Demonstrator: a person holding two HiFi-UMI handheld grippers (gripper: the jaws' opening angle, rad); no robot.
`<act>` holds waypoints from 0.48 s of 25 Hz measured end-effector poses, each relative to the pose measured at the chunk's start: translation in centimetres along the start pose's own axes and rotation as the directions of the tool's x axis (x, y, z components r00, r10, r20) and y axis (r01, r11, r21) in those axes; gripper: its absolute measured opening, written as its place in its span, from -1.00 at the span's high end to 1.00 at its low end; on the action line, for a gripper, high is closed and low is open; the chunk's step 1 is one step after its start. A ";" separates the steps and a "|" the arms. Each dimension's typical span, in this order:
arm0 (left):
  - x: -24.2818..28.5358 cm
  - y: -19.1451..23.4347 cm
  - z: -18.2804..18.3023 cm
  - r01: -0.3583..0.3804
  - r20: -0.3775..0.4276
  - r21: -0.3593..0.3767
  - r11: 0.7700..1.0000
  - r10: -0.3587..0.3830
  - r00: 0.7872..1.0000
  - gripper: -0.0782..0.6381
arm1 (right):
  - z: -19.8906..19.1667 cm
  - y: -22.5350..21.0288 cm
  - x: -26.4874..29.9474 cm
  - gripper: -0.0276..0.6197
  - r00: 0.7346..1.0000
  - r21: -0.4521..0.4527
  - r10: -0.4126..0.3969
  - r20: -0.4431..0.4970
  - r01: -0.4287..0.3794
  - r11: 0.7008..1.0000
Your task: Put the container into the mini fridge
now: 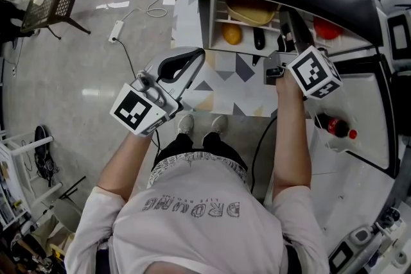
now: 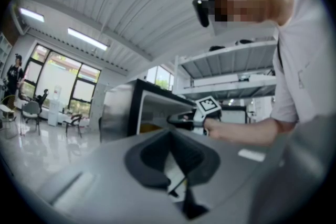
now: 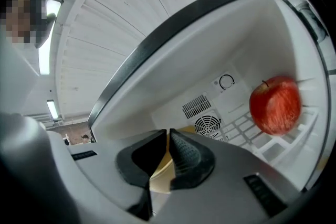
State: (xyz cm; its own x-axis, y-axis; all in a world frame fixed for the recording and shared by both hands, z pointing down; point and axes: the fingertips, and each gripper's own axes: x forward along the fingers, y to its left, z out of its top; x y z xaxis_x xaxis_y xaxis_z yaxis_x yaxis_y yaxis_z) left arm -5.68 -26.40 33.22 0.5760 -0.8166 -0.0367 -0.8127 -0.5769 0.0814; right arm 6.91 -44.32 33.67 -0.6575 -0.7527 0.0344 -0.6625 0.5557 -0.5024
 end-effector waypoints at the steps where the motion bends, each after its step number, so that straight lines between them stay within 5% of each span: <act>1: -0.1 -0.1 0.1 0.004 0.002 0.001 1.000 -0.004 1.000 0.77 | 0.0 0.1 -0.3 0.87 1.000 -0.002 -0.001 0.002 0.001 1.000; 12: -1.3 -2.2 1.0 0.063 0.017 0.013 0.998 -0.063 0.998 0.77 | 0.3 2.3 -4.5 0.91 0.999 -0.048 -0.016 0.033 0.017 0.999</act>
State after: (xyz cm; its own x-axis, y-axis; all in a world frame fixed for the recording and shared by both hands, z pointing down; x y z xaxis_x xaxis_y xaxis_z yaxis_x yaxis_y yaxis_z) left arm -4.74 -24.14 32.06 0.6243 -0.7790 -0.0590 -0.7761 -0.6270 0.0664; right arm 8.44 -39.82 32.13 -0.6348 -0.7725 0.0142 -0.6903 0.5588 -0.4597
